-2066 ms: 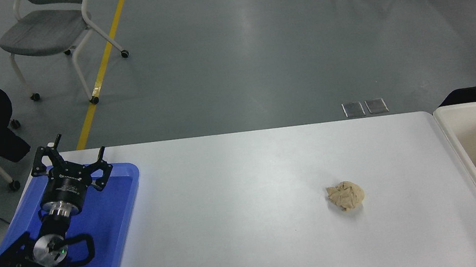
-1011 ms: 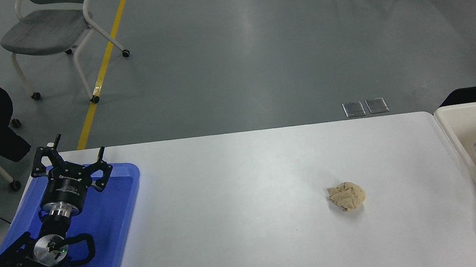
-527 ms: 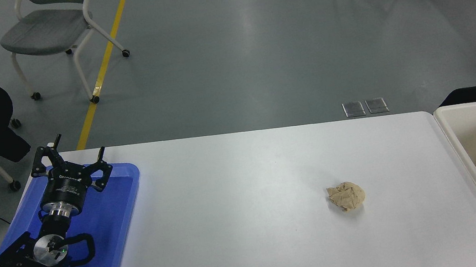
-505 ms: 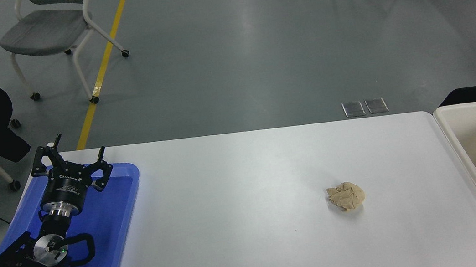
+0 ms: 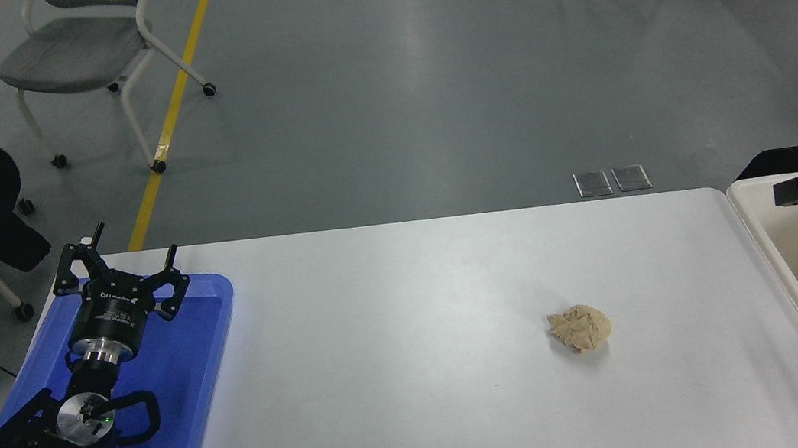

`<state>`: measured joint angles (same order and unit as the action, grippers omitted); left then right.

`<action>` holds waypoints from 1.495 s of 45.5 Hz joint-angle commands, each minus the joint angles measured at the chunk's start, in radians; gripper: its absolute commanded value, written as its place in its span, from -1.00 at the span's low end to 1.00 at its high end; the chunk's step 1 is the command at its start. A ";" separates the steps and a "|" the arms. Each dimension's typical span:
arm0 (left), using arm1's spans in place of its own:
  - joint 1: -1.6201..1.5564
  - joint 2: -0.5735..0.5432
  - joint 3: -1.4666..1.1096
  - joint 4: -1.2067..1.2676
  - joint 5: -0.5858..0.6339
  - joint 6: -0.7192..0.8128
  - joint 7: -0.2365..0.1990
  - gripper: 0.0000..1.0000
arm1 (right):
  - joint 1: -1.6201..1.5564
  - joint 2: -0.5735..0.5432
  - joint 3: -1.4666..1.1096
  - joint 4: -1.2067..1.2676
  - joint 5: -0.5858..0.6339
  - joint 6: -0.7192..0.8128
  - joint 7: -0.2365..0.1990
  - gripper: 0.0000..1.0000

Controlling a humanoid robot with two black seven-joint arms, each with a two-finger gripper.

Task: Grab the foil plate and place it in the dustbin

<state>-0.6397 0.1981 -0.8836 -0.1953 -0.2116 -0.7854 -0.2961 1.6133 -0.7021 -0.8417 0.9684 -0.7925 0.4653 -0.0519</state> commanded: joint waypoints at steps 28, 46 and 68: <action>0.003 0.001 0.000 0.001 0.000 0.000 -0.002 1.00 | 0.560 0.331 -0.217 0.260 0.460 0.320 -0.086 1.00; 0.003 0.001 0.000 -0.003 0.000 0.000 -0.002 1.00 | 0.654 0.477 -0.227 0.312 0.546 0.320 -0.092 1.00; 0.003 0.001 0.000 0.001 0.000 0.000 -0.002 1.00 | 0.705 0.346 -0.275 0.377 0.555 0.320 -0.094 1.00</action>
<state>-0.6366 0.1994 -0.8836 -0.1950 -0.2116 -0.7854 -0.2977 2.2917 -0.2812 -1.1017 1.3044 -0.2406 0.7851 -0.1444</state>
